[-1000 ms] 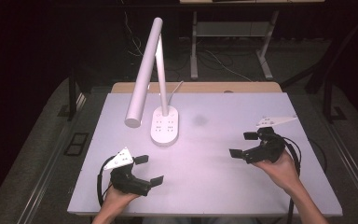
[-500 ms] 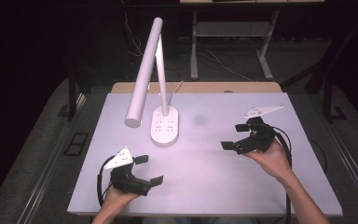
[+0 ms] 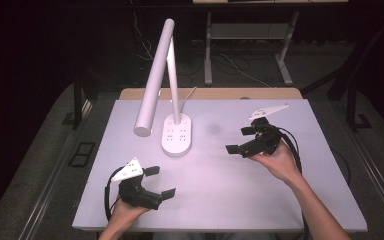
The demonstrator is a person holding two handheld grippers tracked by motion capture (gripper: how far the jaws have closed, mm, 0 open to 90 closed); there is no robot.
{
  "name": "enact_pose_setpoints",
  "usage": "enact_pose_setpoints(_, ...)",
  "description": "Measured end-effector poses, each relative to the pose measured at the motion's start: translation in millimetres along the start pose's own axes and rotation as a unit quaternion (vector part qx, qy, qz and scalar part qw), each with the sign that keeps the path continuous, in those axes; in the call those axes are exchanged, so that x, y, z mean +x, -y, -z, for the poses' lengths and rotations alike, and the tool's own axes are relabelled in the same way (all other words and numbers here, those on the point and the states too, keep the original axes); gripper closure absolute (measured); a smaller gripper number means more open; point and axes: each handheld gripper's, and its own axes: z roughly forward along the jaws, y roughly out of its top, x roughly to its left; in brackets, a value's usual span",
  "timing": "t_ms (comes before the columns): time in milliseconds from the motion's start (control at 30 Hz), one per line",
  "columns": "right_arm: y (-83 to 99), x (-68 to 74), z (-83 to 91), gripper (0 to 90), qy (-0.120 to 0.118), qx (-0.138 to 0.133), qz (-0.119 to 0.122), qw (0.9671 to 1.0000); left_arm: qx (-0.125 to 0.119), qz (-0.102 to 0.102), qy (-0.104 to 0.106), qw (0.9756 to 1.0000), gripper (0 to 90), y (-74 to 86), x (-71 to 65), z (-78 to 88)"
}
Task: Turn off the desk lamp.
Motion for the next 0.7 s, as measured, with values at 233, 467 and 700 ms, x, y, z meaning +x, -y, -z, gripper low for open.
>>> enact_pose_setpoints(233, -11.9, -3.2, -12.7, 1.2, -0.012, -0.001, -0.003, 0.9999, -0.004, 0.002, 0.0, 1.0, 0.0, -0.1, 0.7, 1.7)
enact_pose_setpoints(467, -24.4, -5.2, -25.6, 1.2, -0.013, 0.007, 0.004, 0.9999, -0.006, 0.005, -0.002, 1.0, 0.0, -0.2, 1.1, 2.5)
enact_pose_setpoints(700, -37.7, -8.6, -38.1, 1.2, -0.01, 0.012, 0.007, 0.9999, -0.008, 0.004, -0.002, 1.0, 0.0, -0.1, 1.7, 3.7)
